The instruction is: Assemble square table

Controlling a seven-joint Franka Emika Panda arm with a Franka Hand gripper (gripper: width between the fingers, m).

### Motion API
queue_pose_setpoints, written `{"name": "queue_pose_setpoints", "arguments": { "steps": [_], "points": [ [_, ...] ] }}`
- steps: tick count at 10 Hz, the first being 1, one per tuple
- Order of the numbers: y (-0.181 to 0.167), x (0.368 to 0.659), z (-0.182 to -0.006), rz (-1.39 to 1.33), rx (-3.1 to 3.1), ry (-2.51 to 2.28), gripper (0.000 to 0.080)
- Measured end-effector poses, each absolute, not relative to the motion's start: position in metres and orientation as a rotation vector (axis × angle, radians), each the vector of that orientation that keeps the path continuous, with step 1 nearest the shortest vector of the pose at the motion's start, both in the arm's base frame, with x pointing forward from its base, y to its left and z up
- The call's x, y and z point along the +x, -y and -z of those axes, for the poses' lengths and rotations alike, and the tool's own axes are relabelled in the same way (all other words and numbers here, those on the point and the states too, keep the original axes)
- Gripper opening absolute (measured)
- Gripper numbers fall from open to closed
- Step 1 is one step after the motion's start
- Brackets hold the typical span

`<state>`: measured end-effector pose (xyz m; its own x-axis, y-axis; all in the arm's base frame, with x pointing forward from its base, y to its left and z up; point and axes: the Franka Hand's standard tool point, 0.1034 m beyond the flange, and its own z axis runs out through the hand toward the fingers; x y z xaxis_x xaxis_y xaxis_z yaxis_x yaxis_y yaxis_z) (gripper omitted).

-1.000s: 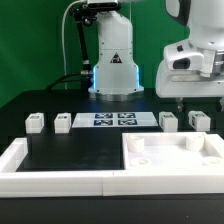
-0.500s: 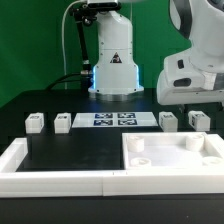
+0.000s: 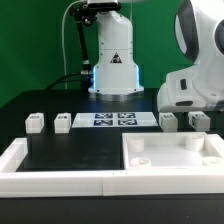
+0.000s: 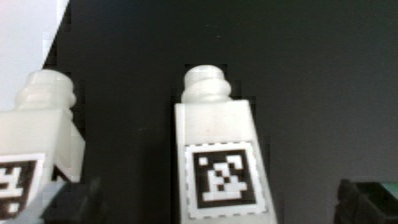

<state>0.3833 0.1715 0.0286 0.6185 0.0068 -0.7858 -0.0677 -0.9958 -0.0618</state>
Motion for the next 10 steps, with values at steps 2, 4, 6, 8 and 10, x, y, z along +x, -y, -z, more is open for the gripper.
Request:
{"name": "queue_pose_setpoints", "arguments": {
  "steps": [2, 4, 6, 8, 10],
  "points": [
    [-0.175, 0.381, -0.027, -1.341, -2.751, -0.053, 0.0649],
    [-0.179, 0.373, -0.020, -1.370, -2.756, -0.037, 0.0649],
    [-0.179, 0.370, -0.016, -1.385, -2.750, -0.036, 0.0649],
    [-0.177, 0.370, -0.014, -1.387, -2.747, -0.036, 0.0649],
    [-0.177, 0.370, -0.014, -1.387, -2.748, -0.037, 0.0457]
  ]
}}
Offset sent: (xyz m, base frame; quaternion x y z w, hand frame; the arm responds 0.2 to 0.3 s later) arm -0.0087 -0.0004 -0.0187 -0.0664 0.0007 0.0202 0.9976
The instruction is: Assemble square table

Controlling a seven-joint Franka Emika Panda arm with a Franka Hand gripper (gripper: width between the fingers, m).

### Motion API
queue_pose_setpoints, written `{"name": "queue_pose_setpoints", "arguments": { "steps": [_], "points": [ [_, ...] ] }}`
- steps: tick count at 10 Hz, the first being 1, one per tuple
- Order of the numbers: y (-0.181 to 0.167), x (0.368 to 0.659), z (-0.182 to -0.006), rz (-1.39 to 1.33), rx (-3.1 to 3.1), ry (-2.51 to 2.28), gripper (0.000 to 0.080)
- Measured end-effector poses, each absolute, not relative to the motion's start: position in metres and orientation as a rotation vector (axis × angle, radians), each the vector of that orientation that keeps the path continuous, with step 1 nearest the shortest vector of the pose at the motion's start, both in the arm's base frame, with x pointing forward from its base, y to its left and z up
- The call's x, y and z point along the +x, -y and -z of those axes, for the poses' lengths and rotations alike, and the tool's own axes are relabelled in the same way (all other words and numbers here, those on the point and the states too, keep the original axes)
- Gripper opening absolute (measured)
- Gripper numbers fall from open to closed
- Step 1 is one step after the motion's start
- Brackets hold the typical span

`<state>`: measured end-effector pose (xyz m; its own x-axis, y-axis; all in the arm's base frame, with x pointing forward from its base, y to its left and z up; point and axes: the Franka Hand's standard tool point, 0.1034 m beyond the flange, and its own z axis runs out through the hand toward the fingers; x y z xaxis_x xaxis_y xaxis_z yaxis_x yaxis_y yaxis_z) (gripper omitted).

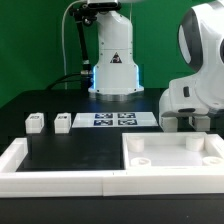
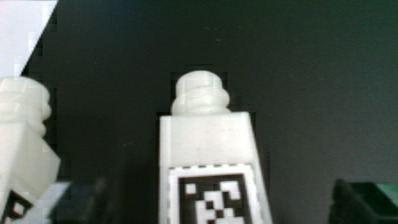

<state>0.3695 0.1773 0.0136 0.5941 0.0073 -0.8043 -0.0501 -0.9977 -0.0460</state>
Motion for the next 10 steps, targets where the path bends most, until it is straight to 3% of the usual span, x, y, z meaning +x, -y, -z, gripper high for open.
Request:
{"name": "queue_pose_setpoints", "arguments": {
  "steps": [1, 2, 8, 10],
  "points": [
    [-0.177, 0.369, -0.012, -1.388, -2.747, -0.037, 0.0457],
    [-0.178, 0.368, -0.011, -1.390, -2.746, -0.036, 0.0283],
    [-0.177, 0.370, -0.015, -1.391, -2.734, -0.035, 0.0287],
    [-0.166, 0.383, -0.043, -1.357, -2.724, -0.050, 0.0288]
  ]
}}
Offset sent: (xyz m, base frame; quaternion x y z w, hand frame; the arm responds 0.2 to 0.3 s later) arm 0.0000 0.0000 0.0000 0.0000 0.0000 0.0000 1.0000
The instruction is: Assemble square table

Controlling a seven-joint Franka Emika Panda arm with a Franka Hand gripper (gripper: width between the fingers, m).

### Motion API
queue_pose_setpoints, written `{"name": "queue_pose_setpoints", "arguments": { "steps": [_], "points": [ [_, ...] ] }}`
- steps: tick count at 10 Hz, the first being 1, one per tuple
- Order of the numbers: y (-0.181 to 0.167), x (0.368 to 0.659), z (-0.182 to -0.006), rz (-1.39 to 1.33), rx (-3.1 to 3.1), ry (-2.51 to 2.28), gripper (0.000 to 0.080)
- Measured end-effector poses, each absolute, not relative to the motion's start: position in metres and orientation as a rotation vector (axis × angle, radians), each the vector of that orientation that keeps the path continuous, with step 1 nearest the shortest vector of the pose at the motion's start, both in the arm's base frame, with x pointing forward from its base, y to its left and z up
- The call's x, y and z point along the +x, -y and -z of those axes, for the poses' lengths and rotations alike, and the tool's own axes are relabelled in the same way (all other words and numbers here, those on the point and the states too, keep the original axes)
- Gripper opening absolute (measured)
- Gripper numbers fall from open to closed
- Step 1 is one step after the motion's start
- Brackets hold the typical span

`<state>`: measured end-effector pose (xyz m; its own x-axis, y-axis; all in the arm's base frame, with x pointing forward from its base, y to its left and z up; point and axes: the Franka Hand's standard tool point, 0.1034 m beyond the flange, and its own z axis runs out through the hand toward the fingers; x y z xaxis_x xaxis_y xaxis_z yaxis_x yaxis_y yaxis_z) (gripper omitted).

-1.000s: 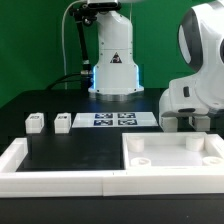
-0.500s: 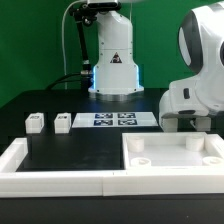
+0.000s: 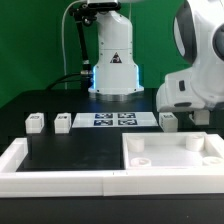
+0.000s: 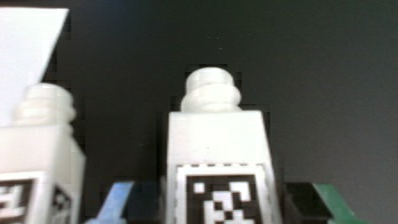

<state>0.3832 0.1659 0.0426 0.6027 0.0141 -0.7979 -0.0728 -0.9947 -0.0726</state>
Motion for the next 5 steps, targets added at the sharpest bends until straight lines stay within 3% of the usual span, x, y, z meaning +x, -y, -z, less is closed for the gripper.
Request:
{"name": "queue_pose_setpoints", "arguments": {
  "steps": [2, 3, 5],
  "points": [
    [-0.156, 0.393, -0.077, -1.355, -2.717, -0.063, 0.0288],
    [-0.154, 0.398, -0.084, -1.321, -2.733, -0.069, 0.0288],
    [-0.156, 0.401, -0.080, -1.275, -2.752, -0.071, 0.0290]
  ]
}}
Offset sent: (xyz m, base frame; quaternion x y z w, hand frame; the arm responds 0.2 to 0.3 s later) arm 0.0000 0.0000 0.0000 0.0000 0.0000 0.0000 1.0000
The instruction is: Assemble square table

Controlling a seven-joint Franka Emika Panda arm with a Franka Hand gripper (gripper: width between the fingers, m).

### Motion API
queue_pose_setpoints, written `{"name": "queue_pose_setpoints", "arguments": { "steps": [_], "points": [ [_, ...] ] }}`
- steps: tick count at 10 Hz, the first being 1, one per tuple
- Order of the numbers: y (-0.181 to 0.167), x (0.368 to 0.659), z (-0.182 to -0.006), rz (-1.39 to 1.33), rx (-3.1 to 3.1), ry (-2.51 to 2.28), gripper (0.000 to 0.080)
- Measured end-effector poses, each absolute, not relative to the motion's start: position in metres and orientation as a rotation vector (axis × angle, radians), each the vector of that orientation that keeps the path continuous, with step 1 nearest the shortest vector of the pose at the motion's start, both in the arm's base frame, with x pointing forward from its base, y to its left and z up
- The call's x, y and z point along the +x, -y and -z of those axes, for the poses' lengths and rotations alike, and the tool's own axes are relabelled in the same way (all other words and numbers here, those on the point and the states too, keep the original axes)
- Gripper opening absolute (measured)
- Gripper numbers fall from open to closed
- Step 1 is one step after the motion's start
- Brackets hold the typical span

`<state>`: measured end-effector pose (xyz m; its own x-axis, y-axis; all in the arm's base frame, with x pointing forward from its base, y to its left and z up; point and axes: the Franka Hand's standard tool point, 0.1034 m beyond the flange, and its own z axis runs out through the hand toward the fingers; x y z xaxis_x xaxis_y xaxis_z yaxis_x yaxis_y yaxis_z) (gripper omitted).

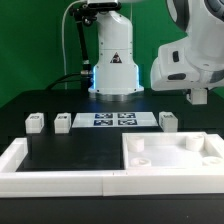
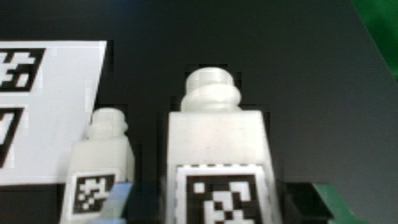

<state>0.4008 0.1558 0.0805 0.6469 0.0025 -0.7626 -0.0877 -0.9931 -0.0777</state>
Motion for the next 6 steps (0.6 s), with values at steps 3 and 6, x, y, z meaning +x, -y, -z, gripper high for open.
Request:
{"name": "queue_pose_setpoints", "arguments": {
  "steps": [3, 6],
  "points": [
    [-0.153, 0.420, -0.086, -0.942, -2.870, -0.095, 0.0290],
    [-0.137, 0.454, -0.116, -0.672, -2.918, -0.084, 0.0290]
  ]
}}
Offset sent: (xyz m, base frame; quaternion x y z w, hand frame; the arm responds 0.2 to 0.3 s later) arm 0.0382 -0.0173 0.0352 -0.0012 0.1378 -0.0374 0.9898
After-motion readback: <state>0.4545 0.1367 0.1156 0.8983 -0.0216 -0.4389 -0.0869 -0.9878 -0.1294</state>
